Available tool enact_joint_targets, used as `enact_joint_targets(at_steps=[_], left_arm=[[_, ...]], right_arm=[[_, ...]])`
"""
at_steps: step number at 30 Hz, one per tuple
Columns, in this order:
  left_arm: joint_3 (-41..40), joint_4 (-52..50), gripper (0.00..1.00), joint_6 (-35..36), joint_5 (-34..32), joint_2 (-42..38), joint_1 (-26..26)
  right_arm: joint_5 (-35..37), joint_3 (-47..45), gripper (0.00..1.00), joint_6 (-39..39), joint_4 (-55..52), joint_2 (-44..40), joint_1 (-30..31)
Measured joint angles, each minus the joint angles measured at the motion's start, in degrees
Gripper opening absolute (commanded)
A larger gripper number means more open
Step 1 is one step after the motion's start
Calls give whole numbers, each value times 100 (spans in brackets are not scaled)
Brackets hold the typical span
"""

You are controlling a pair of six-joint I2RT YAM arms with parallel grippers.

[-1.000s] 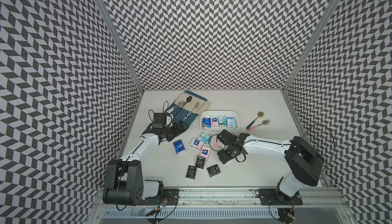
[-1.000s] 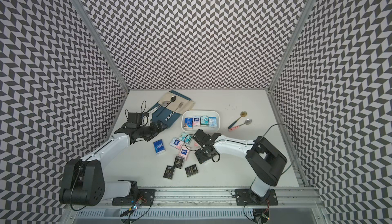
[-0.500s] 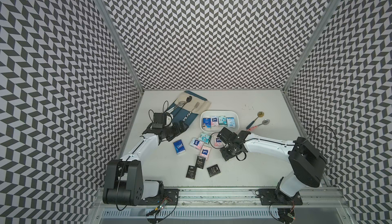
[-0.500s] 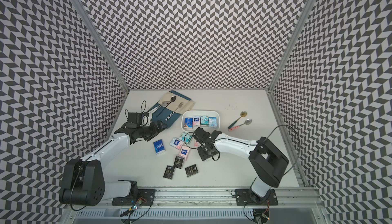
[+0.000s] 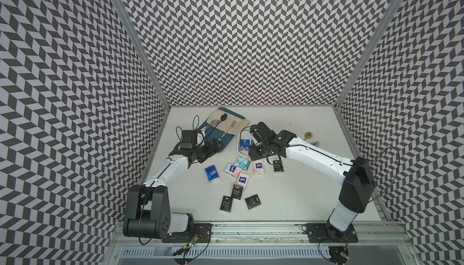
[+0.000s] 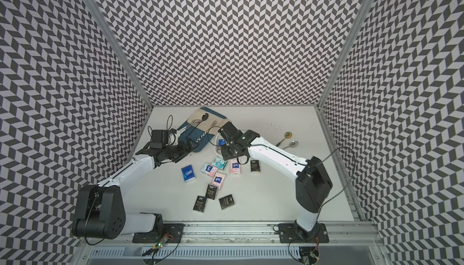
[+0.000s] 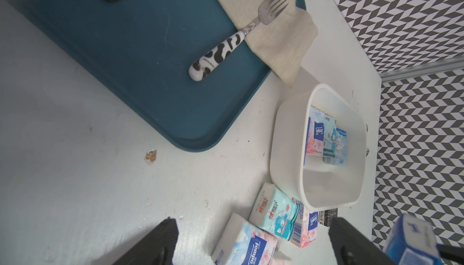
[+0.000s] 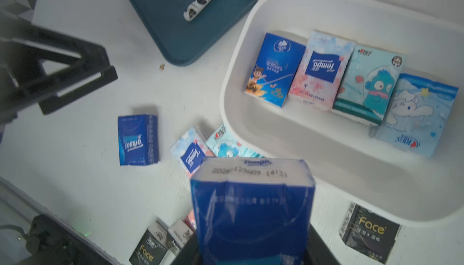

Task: Put the pocket tissues into the storage box
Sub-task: Place the pocket tissues in the storage box.

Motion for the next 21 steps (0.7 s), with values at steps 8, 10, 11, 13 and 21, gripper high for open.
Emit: enact_joint_targets(at_steps=[8,10,11,13,21], left_arm=[[28,55,100,13,-7,46,0],[28,55,100,22,-9,46,0],[28,55,100,33,-9,46,0],[28,55,100,37,-9,46,0],[28,70,100,59,-9,46,0]], right_arm=[[15,1088,48,262,44,1196,-597],[-50,1224,48,317,55,1401,-691],[-81,1268,47,334,63,1478,-717],[-199,1298,47,367,118,1606,-732],[-654,1239,48,551,354,1832,-684]])
